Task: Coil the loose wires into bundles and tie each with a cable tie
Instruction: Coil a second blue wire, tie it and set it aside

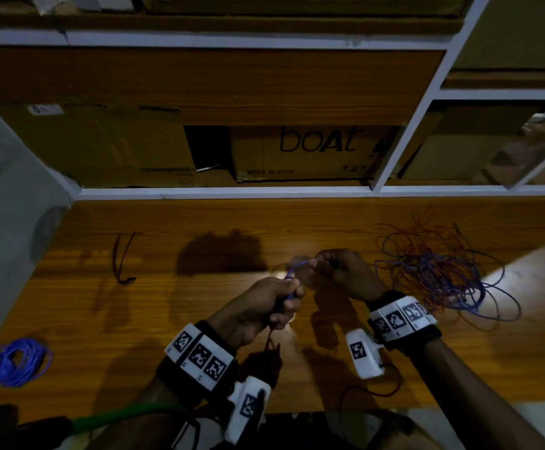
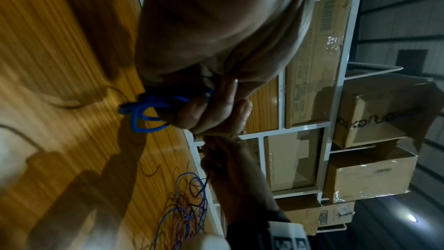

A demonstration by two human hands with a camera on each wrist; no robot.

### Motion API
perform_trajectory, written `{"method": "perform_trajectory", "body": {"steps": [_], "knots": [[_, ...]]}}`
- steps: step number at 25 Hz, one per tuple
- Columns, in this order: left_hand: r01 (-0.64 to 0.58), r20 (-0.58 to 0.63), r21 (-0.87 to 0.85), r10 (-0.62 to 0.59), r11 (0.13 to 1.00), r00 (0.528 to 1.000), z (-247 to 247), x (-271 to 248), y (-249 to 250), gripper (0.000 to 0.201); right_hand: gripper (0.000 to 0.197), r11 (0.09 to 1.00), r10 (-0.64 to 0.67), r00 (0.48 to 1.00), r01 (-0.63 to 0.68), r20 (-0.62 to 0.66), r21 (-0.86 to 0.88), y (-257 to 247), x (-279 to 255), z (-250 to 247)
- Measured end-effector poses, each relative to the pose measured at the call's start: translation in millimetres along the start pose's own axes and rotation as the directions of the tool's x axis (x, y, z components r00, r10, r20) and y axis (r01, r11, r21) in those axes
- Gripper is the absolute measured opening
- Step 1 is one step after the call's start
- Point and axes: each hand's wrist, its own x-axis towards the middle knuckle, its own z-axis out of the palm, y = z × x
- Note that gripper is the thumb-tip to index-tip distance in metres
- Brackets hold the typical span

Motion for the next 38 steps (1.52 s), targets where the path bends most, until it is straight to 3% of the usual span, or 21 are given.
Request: {"method": "perform_trajectory", "body": {"steps": [4, 7, 9, 13, 18, 22, 26, 29, 33, 38], "knots": [[-0.061, -0.109, -0.065, 0.053, 0.996, 0.993, -4, 8, -4, 0.029, 0.03, 0.998, -0.058, 0.998, 0.057, -0.033, -0.01, -38, -13, -2], [-0.127, -0.206, -0.113, 0.102, 0.985, 0.973, -9, 14, -5, 0.03, 0.028, 0.998, -0.017, 1.0, 0.018, -0.014, 0.053, -42, -15, 0], [-0.141, -0.237, -0.121, 0.109, 0.983, 0.965, -10, 18, -7, 0.031, 0.031, 0.997, -0.071, 0.997, 0.072, -0.033, 0.033, -42, -17, 4], [-0.164, -0.266, -0.178, 0.112, 0.97, 0.957, -8, 23, -7, 0.031, 0.029, 0.992, -0.126, 0.99, 0.124, -0.059, -0.026, -40, -19, 14], [-0.227, -0.274, -0.225, 0.162, 0.947, 0.948, -2, 26, -6, 0.038, 0.019, 0.997, -0.081, 0.989, 0.079, -0.124, -0.018, -43, -21, 23], [-0.242, -0.252, -0.318, 0.165, 0.917, 0.954, 2, 21, -2, 0.047, 0.021, 0.99, -0.119, 0.979, 0.105, -0.168, -0.09, -44, -19, 27], [-0.25, -0.325, -0.084, 0.21, 0.965, 0.922, 3, 26, 2, 0.033, 0.023, 0.975, -0.177, 0.961, 0.141, -0.211, -0.174, -43, -22, 32], [-0.271, -0.399, -0.036, 0.235, 0.962, 0.886, 2, 30, 7, 0.027, 0.014, 0.977, -0.17, 0.956, 0.131, -0.24, -0.17, -47, -26, 37], [-0.285, -0.467, -0.062, 0.224, 0.957, 0.855, 2, 35, 12, 0.026, 0.02, 0.976, -0.201, 0.967, 0.185, -0.155, -0.111, -49, -29, 41], [-0.363, -0.451, -0.214, 0.237, 0.907, 0.86, -6, 42, 18, 0.028, 0.026, 0.966, -0.235, 0.969, 0.224, -0.08, -0.127, -48, -32, 45]]}}
